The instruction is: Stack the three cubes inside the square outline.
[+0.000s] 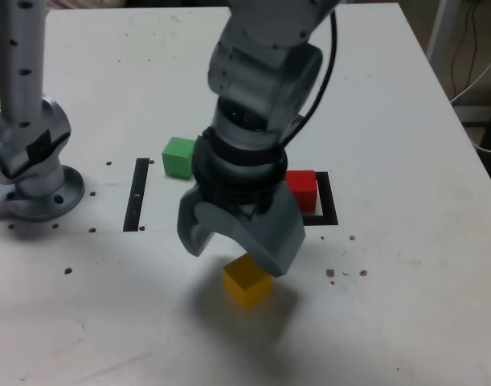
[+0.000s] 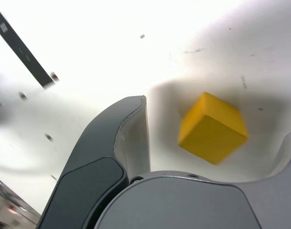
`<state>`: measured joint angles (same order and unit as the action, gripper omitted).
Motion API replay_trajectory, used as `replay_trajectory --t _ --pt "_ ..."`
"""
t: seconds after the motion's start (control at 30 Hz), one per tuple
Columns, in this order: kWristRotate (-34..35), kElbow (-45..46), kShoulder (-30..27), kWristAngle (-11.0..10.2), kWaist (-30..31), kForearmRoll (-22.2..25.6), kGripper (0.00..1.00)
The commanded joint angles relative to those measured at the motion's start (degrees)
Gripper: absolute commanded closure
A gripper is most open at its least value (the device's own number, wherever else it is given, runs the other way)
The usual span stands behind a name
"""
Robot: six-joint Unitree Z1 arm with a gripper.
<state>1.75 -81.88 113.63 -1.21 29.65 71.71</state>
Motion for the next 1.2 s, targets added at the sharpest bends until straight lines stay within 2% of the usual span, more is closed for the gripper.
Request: replay_trajectory --t 0.0,0.2,0.33,0.73,1.17 --pt "-3.5 0.5 -0.8 -0.8 0.4 -0.6 0.01" --pt "-12.6 1.2 -1.7 -1.4 1.2 -1.1 0.01" --pt "-16.0 1.2 -1.9 -1.5 1.3 -1.6 0.01" --pt "-16.4 1.0 -1.2 -1.7 2.0 -3.2 0.0" --pt "-16.2 1.1 4.6 -1.7 3.0 -7.1 0.01"
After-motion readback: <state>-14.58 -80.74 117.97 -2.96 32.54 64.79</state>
